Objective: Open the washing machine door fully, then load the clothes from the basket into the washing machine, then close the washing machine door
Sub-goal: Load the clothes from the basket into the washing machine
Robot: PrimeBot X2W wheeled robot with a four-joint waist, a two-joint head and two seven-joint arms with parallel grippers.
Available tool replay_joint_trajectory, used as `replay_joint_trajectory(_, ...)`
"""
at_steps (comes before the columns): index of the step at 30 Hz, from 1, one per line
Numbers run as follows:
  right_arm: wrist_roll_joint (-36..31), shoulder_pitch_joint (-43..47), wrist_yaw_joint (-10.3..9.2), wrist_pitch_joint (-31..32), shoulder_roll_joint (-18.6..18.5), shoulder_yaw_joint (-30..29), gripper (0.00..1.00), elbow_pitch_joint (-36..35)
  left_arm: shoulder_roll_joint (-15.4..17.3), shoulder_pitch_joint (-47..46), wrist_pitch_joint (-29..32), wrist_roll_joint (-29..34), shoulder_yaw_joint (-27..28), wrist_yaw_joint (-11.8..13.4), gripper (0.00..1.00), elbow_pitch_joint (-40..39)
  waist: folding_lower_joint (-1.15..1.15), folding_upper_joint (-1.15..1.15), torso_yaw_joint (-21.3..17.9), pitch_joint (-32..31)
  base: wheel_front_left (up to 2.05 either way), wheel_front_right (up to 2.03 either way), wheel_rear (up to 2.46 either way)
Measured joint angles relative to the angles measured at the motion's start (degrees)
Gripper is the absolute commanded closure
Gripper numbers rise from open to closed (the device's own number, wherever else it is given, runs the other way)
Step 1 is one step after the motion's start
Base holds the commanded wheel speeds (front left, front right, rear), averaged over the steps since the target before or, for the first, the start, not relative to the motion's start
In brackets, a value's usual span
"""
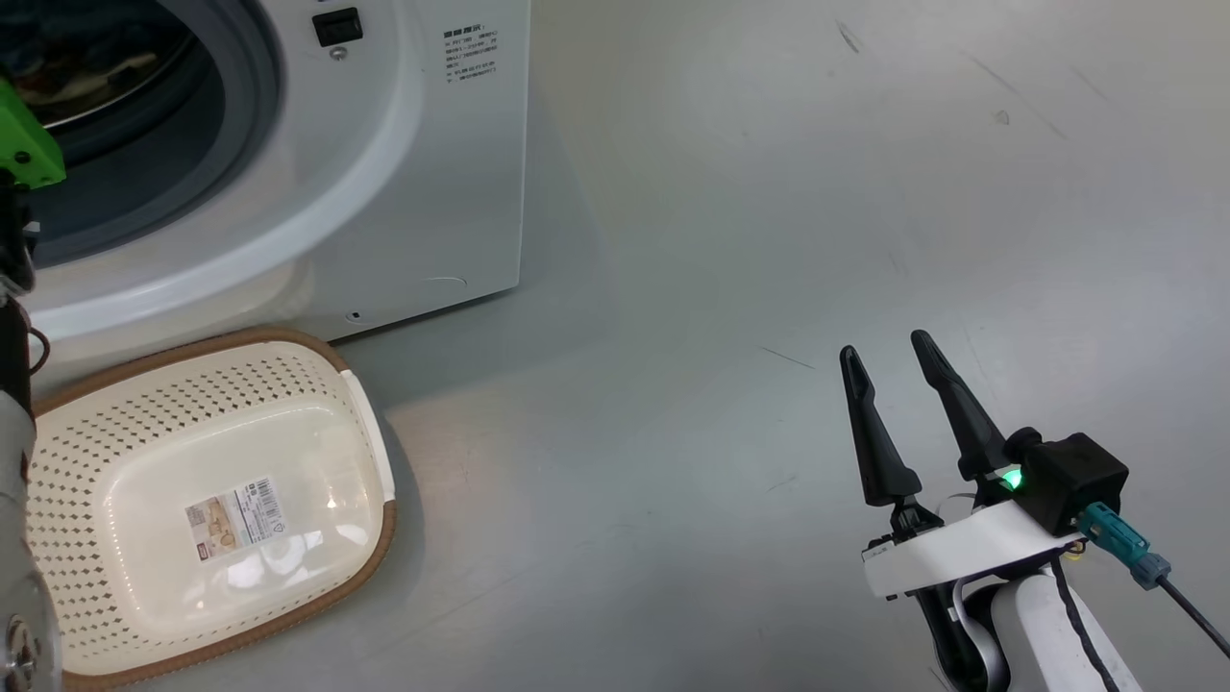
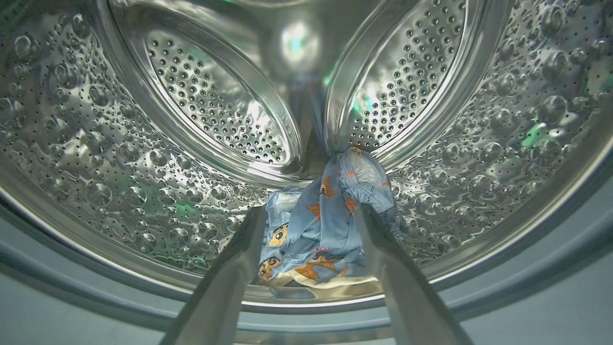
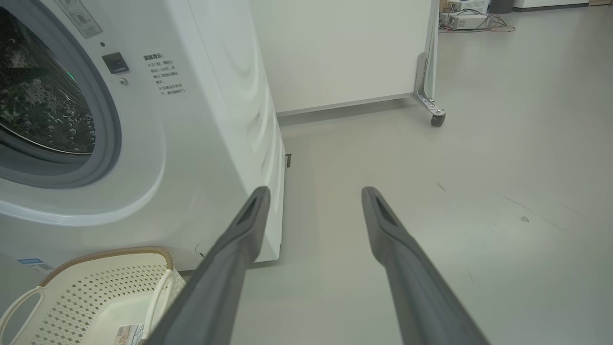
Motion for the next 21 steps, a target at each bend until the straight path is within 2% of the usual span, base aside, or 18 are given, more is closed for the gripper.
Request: replay_joint_trajectory(21, -1.1, 0.0, 0.0, 0.0, -0.9, -1.8, 0.0, 0.8, -6.9, 7.0, -3.5, -1.5, -1.1, -3.6, 0.0, 1.6, 0.0, 0.0, 6.2, -5.0, 0.0, 0.0, 0.0)
